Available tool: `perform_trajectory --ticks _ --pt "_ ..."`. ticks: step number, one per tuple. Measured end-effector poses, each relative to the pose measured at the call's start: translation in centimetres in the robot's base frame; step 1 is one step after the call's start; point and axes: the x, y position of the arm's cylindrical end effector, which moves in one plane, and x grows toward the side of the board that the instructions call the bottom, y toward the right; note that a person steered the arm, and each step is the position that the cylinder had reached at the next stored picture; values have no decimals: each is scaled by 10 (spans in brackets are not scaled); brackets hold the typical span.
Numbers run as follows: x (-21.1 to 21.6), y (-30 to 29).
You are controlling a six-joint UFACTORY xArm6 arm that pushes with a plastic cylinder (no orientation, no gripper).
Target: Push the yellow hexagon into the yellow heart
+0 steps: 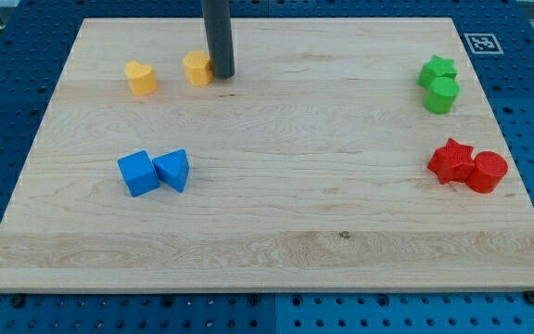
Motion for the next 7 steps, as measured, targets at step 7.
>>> perform_trajectory --ticks 7 --pt "-22 44"
